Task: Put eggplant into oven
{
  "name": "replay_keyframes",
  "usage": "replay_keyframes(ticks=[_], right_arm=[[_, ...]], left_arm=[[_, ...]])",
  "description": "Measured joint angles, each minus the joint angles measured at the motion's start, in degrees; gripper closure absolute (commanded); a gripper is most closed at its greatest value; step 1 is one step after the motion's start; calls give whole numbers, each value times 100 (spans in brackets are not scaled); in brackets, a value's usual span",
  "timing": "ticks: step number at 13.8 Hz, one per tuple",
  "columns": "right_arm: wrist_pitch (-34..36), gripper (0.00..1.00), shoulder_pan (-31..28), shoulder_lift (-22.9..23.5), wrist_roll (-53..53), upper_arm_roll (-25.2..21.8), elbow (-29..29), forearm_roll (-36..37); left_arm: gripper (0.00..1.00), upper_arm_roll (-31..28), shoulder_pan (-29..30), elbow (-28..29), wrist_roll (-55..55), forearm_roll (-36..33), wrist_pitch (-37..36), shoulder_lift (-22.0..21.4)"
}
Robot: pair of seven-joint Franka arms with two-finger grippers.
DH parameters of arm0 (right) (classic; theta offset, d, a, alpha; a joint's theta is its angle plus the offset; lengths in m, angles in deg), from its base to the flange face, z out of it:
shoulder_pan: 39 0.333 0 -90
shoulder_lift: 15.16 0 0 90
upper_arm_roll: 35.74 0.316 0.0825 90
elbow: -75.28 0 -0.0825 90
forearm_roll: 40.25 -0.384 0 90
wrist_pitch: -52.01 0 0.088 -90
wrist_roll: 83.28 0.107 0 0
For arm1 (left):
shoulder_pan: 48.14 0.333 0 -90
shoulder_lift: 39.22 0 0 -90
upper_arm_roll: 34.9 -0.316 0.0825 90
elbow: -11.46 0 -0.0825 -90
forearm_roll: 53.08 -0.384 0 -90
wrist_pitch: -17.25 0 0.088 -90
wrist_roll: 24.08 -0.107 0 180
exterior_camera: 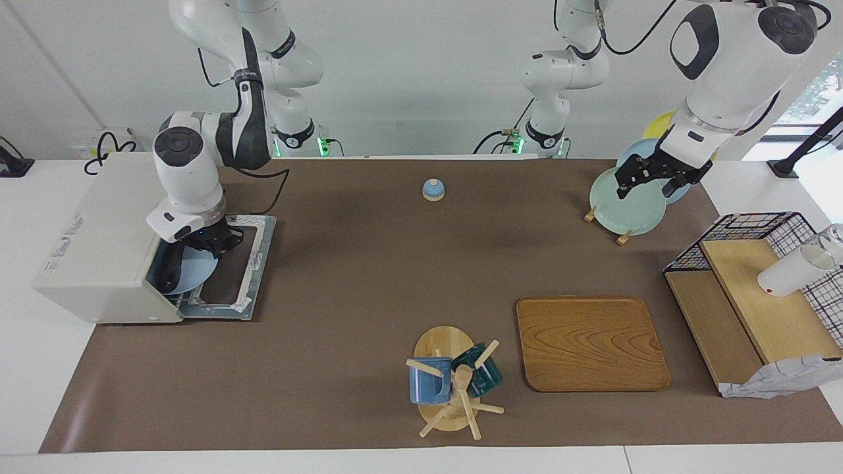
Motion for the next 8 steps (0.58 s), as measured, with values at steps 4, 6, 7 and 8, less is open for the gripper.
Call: replay_keyframes(ticks=[4,6,7,8], right_arm=[[180,72,42,-19,-2,70,39,-2],[500,94,199,-46,-4,127,284,-8],[523,100,319,-54,12,137,379,-93],[415,100,407,-54,38,141,411,-328]], left_arm=[[0,0,0,0,0,0,0,0],[0,0,0,0,0,0,0,0],[0,0,0,0,0,0,0,0],[0,0,0,0,0,0,0,0]])
